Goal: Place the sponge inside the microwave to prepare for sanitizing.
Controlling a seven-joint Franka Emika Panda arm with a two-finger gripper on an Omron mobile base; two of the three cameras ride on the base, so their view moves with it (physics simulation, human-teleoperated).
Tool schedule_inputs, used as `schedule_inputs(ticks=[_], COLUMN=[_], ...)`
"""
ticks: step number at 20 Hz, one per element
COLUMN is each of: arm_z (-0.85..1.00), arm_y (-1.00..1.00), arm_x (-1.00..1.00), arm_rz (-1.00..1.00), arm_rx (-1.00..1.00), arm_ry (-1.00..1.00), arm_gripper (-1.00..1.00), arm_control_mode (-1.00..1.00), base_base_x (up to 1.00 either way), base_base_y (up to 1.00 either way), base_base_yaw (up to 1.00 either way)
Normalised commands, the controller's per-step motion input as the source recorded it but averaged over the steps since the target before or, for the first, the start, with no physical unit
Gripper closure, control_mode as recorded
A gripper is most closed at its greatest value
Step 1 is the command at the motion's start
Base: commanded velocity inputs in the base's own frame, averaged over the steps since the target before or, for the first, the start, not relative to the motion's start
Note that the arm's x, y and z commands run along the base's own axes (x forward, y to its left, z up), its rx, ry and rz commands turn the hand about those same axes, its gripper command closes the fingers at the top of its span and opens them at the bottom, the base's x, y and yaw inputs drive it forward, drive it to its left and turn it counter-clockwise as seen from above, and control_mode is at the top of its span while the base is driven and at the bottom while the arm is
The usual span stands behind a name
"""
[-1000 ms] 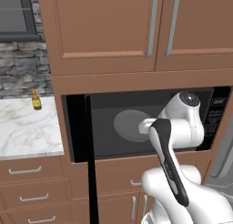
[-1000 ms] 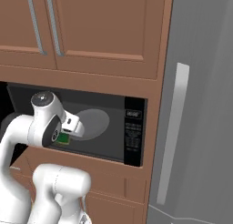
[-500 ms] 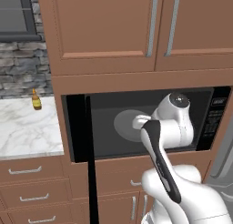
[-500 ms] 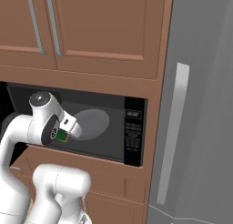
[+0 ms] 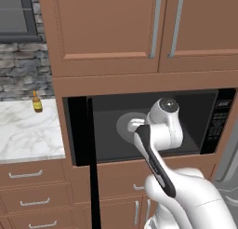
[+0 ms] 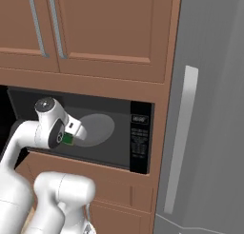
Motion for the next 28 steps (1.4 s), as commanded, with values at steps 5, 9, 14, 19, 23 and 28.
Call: schedule_inputs(ticks=[5, 9, 14, 19, 23, 28], arm_z=[-0.17, -0.18, -0.19, -0.21, -0.15, -0.09], arm_y=[0.15, 0.17, 0.19, 0.17, 0.07, 0.0], arm_x=[0.46, 0.51, 0.49, 0.38, 0.29, 0.19], arm_rz=[0.07, 0.04, 0.01, 0.0, 0.03, 0.05], arm_rx=[-0.07, -0.1, -0.12, -0.15, -0.15, -0.09], arm_ry=[0.0, 0.0, 0.0, 0.0, 0.0, 0.0], arm_gripper=[1.0, 1.0, 1.0, 1.0, 1.0, 1.0], arm_control_mode=[-1.0, -1.0, -1.0, -1.0, -1.0, -1.0], base_base_x=[0.0, 0.0, 0.0, 0.0, 0.0, 0.0], base_base_y=[0.0, 0.0, 0.0, 0.0, 0.0, 0.0], base_base_yaw=[0.0, 0.0, 0.0, 0.0, 0.0, 0.0])
